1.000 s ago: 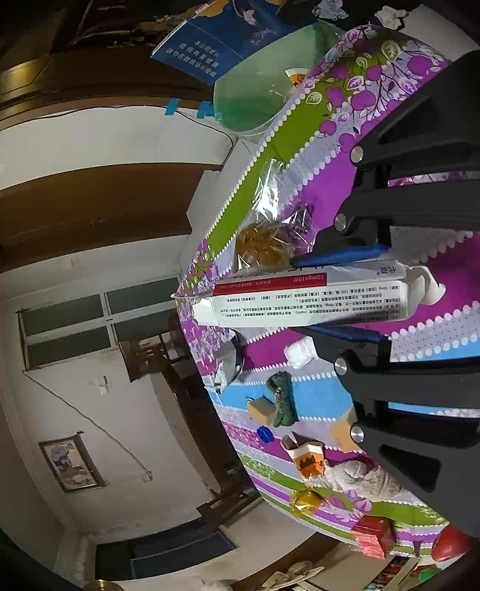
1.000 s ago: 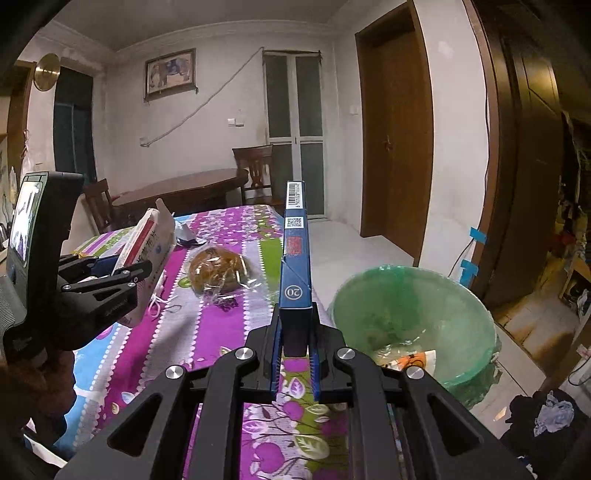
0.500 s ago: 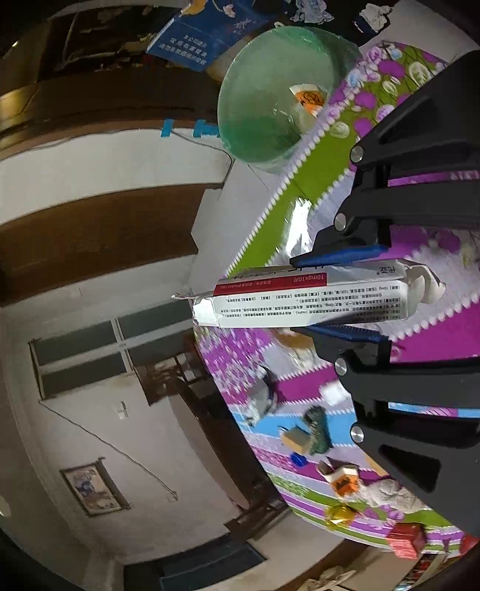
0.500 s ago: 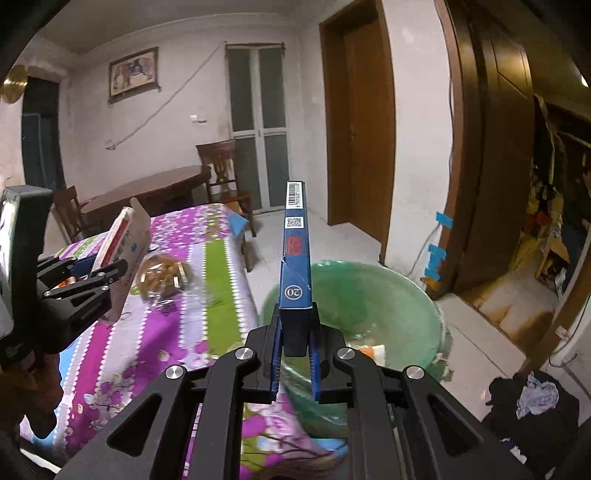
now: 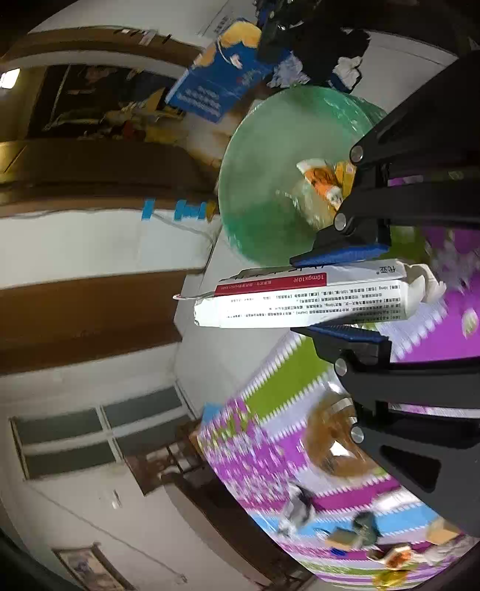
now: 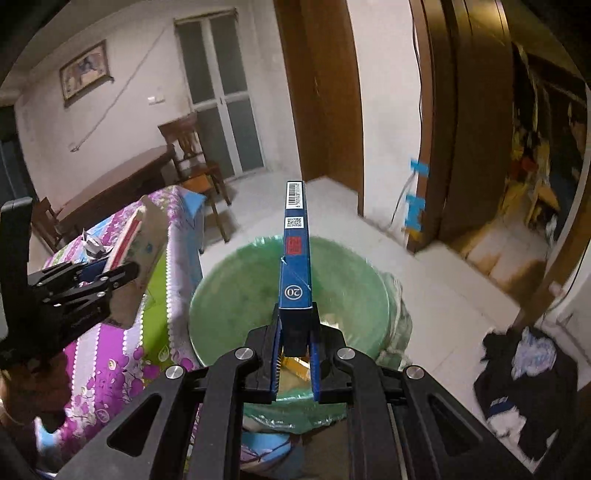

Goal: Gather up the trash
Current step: 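Carry the blue box and toothpaste box over to the green bin, then open both grippers to drop the boxes into the green bin, then move both tools back to the table toward the white cable and cloth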

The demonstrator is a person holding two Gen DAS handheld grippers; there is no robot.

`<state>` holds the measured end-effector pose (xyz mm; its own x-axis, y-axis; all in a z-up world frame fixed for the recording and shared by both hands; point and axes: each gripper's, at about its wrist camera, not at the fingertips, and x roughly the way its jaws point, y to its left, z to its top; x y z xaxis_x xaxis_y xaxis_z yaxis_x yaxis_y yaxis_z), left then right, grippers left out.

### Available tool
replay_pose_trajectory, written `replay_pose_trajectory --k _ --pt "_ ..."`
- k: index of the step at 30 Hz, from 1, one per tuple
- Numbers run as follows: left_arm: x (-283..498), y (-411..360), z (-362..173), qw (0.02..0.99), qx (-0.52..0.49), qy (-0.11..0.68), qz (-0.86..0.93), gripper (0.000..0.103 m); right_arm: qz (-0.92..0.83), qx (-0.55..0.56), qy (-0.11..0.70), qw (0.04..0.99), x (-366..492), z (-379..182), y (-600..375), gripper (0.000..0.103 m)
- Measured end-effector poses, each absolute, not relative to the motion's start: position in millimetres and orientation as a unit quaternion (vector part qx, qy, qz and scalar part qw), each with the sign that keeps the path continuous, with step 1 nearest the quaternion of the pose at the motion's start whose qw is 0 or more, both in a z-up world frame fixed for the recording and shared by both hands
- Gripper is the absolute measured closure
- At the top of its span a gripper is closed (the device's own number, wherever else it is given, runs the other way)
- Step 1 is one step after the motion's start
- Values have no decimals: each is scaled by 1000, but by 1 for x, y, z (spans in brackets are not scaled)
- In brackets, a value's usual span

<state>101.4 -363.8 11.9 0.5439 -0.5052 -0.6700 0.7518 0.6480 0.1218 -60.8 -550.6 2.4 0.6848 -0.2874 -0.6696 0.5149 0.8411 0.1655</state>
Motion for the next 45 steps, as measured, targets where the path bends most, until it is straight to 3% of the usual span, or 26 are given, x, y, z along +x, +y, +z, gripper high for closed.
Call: replay_pose_trajectory --k 12,27,29,30,32,40,45 --pt "92 -433 -8 820 238 321 -409 75 -236 202 364 878 -50 -4 -596 90" --pt "94 -444 -17 815 242 329 -411 74 -218 203 383 874 -27 -18 -595 90" --pt "96 -443 -18 816 244 330 -407 72 -213 202 384 875 -22 -21 -596 87" --pt "96 -443 -19 817 245 331 -404 71 -216 196 386 875 -19 -23 -596 76" --pt "98 -441 -22 818 244 336 -397 69 -222 191 383 876 -15 -26 -595 68" --pt "98 -428 -25 823 244 338 -386 64 -221 198 387 873 -14 -40 -593 69" --pt "92 -412 -26 830 237 332 -380 49 -234 169 368 884 -23 -39 -578 68"
